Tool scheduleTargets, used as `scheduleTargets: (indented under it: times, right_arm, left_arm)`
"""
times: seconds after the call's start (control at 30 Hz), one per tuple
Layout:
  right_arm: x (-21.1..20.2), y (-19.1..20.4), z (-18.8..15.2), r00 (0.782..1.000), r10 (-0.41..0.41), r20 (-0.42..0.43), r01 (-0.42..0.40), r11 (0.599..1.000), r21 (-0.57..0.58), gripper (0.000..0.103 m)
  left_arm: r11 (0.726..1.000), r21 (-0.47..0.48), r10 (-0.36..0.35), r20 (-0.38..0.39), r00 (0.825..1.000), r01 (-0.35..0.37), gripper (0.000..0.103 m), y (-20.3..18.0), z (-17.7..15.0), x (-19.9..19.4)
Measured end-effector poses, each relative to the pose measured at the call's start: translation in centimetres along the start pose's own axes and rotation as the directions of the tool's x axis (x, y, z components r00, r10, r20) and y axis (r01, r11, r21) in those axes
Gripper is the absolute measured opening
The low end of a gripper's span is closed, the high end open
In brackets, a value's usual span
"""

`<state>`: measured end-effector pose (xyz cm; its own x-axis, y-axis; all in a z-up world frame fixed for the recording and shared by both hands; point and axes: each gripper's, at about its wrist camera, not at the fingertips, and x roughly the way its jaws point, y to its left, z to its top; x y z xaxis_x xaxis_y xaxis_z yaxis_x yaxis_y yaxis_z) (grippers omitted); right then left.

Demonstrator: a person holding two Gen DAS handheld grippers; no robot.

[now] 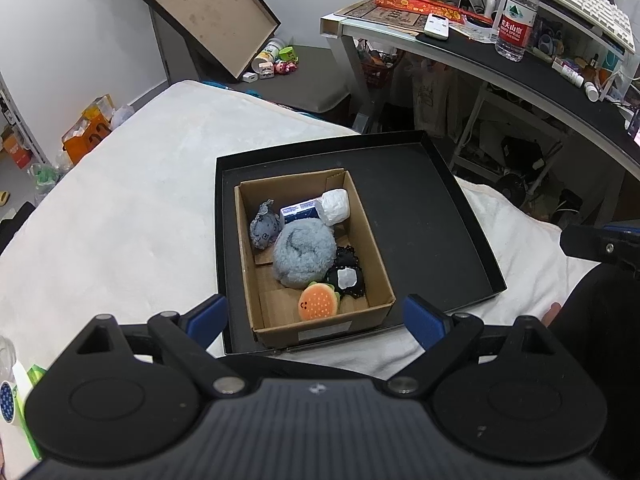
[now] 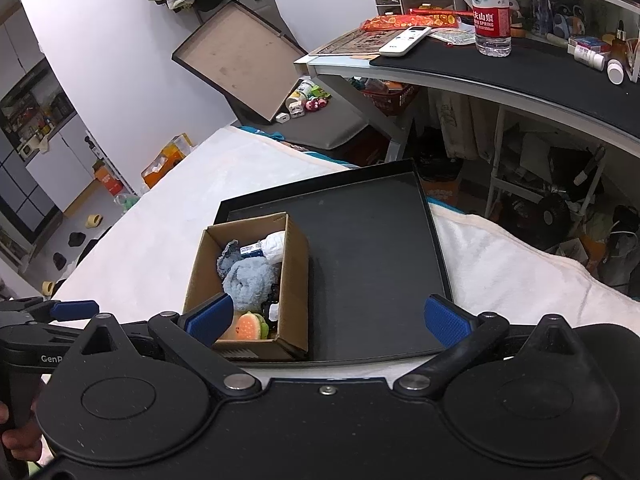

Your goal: Organize soft objects

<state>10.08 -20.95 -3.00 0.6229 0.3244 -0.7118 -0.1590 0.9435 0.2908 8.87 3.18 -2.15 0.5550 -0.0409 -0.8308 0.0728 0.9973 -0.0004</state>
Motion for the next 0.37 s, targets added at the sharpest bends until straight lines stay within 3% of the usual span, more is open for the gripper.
scheduleTargets:
  times: [0.37]
  right_arm:
    - [0.91,-0.27,-0.10,1.000,-0.007,-0.026,0.007,1.000,0.005,0.103]
  left_arm:
    - [1.000,-0.009,-0.011,-0.026,1.000,0.011,0.094,0.47,0.24,1.03]
